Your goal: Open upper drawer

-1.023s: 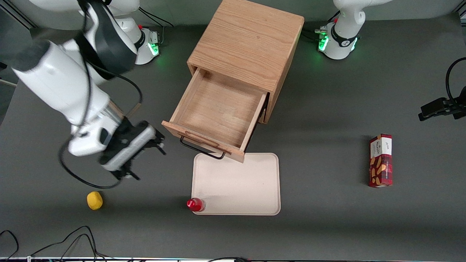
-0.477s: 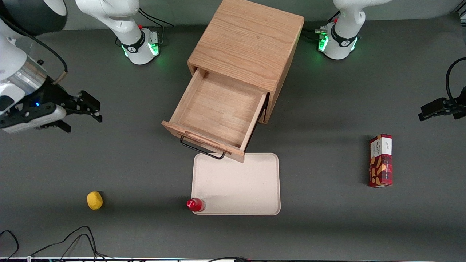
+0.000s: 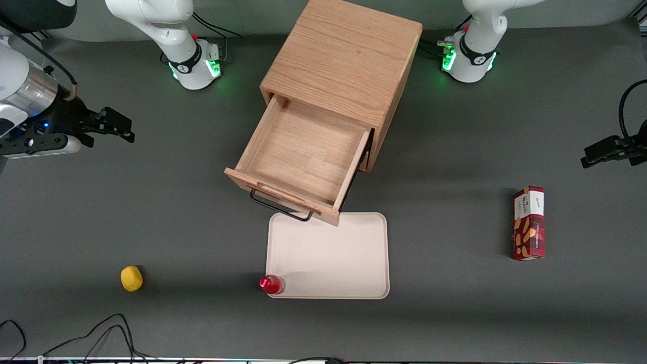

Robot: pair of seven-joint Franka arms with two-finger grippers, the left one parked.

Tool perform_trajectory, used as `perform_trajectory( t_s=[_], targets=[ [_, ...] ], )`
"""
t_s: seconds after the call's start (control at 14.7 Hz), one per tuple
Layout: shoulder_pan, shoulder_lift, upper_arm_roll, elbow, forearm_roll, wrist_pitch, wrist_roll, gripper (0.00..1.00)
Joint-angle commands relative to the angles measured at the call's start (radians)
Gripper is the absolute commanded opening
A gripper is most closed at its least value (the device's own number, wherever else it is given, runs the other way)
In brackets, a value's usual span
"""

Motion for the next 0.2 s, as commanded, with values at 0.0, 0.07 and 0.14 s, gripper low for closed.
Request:
perform_trajectory(
  t_s=[0.0, 0.07, 0.14],
  targets=[
    [-0.016, -0.029, 0.002, -0.014, 0.006, -0.009, 0.027, 1.0],
    [-0.016, -0.031, 0.002, -0.011, 0.006, -0.009, 0.029, 1.0],
    [-0.014, -0.031, 0.003, -0.011, 0.004, -0.009, 0.027, 1.0]
  ],
)
